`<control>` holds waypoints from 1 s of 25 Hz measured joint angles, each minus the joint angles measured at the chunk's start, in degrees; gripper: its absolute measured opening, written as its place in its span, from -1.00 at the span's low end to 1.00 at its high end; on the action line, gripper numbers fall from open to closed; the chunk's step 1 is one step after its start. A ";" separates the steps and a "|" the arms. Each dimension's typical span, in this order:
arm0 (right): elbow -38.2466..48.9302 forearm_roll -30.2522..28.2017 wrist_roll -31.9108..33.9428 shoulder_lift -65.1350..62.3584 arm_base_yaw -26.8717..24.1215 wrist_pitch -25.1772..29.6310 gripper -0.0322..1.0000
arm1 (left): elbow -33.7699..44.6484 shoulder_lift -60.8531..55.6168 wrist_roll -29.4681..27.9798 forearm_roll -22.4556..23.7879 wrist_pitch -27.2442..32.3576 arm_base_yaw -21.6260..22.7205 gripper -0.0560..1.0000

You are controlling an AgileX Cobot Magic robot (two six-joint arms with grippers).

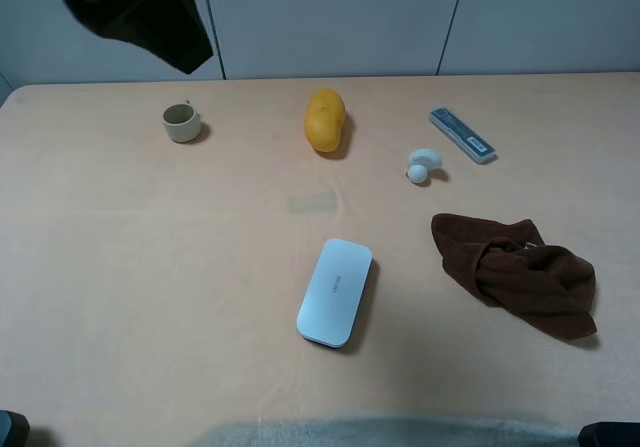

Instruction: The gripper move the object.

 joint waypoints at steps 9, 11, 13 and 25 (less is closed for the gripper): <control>0.00 0.00 0.00 0.00 0.00 0.00 0.40 | 9.05 -12.78 -1.72 0.68 0.00 0.00 0.98; 0.00 0.00 0.00 0.00 0.00 0.00 0.40 | 11.37 -16.05 -3.17 1.43 0.02 0.00 0.98; 0.00 0.00 0.00 0.00 0.00 0.00 0.40 | 14.00 -19.35 -4.21 1.96 0.02 0.00 0.98; 0.00 0.00 0.00 0.00 0.00 0.00 0.40 | 30.83 -40.37 -4.84 -0.22 0.07 16.96 0.98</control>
